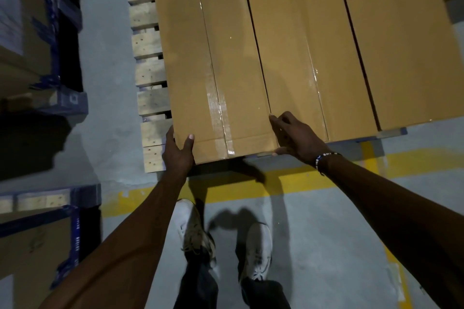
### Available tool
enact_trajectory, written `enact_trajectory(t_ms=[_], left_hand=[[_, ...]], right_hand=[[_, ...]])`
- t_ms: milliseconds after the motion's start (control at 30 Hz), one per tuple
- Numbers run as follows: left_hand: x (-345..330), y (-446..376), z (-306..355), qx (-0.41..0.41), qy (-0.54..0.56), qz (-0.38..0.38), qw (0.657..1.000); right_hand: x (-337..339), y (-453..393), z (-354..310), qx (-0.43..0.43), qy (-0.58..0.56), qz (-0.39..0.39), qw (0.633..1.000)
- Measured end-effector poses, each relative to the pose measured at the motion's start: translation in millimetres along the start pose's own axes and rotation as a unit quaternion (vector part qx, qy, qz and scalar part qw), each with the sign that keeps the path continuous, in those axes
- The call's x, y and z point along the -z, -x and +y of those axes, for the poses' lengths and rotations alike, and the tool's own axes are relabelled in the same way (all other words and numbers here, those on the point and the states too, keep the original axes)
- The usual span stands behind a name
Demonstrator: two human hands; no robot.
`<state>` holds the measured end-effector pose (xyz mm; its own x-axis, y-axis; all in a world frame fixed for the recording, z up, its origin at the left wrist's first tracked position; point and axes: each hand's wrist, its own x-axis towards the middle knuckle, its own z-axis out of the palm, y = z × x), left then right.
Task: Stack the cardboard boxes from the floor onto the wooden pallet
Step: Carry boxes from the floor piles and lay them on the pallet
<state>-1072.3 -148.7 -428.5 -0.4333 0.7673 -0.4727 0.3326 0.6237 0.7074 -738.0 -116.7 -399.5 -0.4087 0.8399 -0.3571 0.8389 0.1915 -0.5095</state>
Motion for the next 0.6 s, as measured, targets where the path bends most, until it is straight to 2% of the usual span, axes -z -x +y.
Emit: enact_trajectory(t_ms=[133, 300, 467, 600], left_hand=[[3, 0, 5, 0.014, -0.017, -0.008, 1.000], [14, -2, 27, 0.028, -0.051, -0.035, 0.998], [26, -14, 61, 0.028, -0.036, -0.050, 0.998], [34, -41, 90, 0.018, -0.016, -0.052, 0.998]], right_hand=[[1, -2, -2, -0.022, -0.013, -0.012, 1.000], [15, -6, -7, -0.063, -0.088, -0.042, 0.993], [42, -21, -16, -0.125, -0.131, 0.004, 0.984], [67, -50, -21, -0.159, -0.117, 0.022, 0.980]])
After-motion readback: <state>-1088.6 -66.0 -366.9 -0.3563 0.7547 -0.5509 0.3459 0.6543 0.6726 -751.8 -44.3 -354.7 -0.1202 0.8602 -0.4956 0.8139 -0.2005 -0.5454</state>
